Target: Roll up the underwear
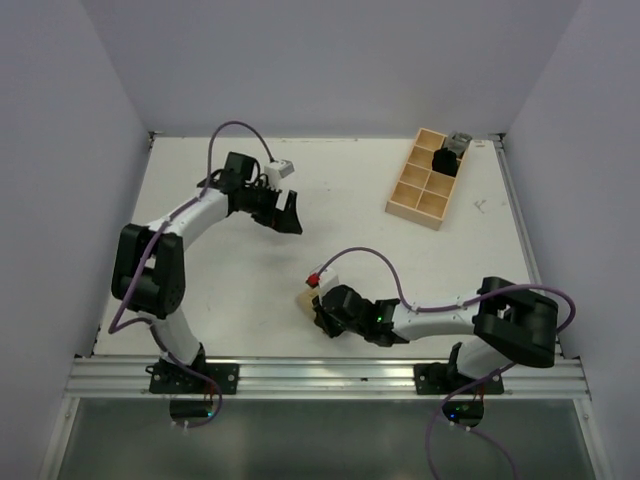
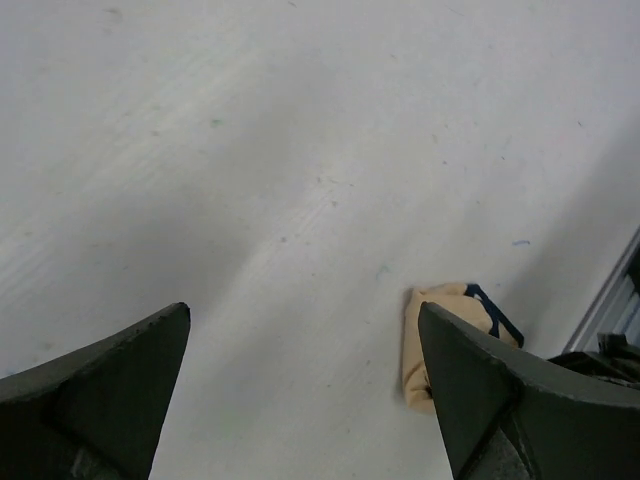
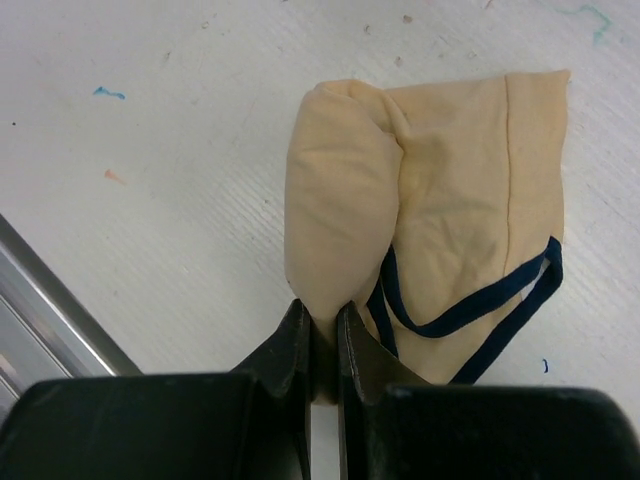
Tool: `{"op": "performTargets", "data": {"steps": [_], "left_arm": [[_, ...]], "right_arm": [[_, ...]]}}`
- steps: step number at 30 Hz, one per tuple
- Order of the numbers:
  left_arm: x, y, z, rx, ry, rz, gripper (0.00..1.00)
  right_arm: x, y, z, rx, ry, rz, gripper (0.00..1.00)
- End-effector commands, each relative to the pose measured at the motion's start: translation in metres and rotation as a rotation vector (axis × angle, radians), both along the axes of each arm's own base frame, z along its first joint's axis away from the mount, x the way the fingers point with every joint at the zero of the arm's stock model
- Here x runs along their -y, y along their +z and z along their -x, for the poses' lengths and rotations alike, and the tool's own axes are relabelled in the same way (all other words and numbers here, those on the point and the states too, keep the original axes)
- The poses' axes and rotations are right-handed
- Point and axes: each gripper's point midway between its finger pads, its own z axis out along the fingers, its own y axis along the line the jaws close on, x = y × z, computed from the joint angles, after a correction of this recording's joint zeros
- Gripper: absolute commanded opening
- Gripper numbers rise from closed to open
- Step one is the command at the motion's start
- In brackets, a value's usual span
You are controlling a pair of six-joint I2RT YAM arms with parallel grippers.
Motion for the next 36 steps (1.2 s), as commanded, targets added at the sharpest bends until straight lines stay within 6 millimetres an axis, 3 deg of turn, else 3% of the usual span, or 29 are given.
{"op": "performTargets", "data": {"steps": [1,6,9,12,14,15,19,20,22,23,26,32,36], "left_arm": [[-0.039,0.033,-0.043,0.11,0.278,-0.052,1.0],[-0.045,0.072,-0.045,0.176,0.328,0.031,1.0],[-0.033,0.118,-0.032,0.245,0.321,0.257,1.0],[-0.039,0.133,-0.027,0.302,0.349,0.376,1.0],[-0.041,0.119,-0.022,0.304,0.331,0.347,1.0],[-0.043,0.1,-0.016,0.241,0.327,0.306,0.9],[-0.045,0.049,0.008,0.094,0.269,0.209,0.81],[-0.043,0.04,0.014,0.081,0.242,0.195,0.83],[-0.042,0.025,0.026,0.032,0.216,0.183,1.0],[-0.039,0.019,0.03,0.021,0.193,0.169,1.0],[-0.032,0.008,0.042,-0.025,0.165,0.147,1.0],[-0.038,-0.006,0.044,-0.072,0.198,0.082,1.0],[-0.032,-0.018,0.07,-0.138,0.147,0.07,1.0]], "right_arm": [[0.02,-0.024,0.02,-0.093,-0.008,0.041,0.0],[0.023,-0.023,0.022,-0.101,-0.026,0.017,0.0],[0.023,-0.023,0.022,-0.112,-0.043,-0.013,0.0],[0.023,-0.025,0.023,-0.136,-0.058,-0.048,0.0],[0.026,-0.031,0.025,-0.157,-0.07,-0.046,0.0],[0.027,-0.032,0.025,-0.165,-0.078,-0.049,0.0],[0.029,-0.035,0.028,-0.206,-0.123,-0.115,0.0],[0.029,-0.035,0.027,-0.209,-0.129,-0.127,0.0],[0.031,-0.037,0.027,-0.225,-0.147,-0.141,0.0],[0.031,-0.038,0.027,-0.233,-0.149,-0.146,0.0],[0.031,-0.037,0.024,-0.254,-0.172,-0.175,0.0],[0.038,-0.036,0.012,-0.301,-0.22,-0.228,0.0],[0.038,-0.036,0.005,-0.3,-0.235,-0.246,0.0]]}}
